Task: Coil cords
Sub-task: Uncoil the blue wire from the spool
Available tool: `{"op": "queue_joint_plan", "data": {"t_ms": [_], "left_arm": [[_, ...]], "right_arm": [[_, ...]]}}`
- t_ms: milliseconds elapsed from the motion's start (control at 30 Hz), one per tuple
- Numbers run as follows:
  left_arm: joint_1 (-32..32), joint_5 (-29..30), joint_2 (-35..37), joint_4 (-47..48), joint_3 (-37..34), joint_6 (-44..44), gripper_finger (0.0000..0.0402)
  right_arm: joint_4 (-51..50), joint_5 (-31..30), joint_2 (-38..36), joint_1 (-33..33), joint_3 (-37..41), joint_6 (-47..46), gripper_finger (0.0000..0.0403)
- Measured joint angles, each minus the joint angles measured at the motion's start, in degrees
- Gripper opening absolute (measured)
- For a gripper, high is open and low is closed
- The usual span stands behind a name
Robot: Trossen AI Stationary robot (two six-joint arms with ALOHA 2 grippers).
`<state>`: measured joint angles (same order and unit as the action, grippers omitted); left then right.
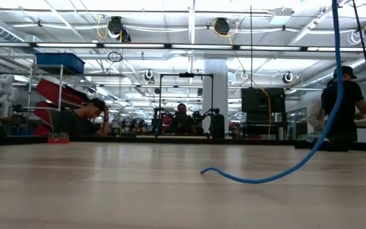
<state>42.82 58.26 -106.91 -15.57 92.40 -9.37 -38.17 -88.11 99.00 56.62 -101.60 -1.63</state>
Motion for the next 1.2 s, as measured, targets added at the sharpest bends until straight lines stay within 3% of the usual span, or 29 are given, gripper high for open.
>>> {"op": "queue_joint_plan", "data": {"t_ms": [300,500,967,1200], "left_arm": [[-0.05,0.0,0.0,-0.68,0.0,-0.06,0.0012],[-0.05,-0.26,0.0,-2.2,0.0,-0.04,0.0007],[-1.92,-14.47,-2.72,-7.85,0.0,-4.61,0.0003],[-5.99,-18.3,-5.92,-5.76,0.0,-3.21,0.0002]], "right_arm": [[-0.19,1.22,0.0,0.0,0.0,-0.45,0.0],[-0.37,1.22,0.0,-0.04,0.0,-0.47,0.0],[-5.6,1.53,0.45,-3.47,0.0,-7.94,0.0],[-1.26,1.5,0.52,-2.48,0.0,-4.83,0.0]]}}
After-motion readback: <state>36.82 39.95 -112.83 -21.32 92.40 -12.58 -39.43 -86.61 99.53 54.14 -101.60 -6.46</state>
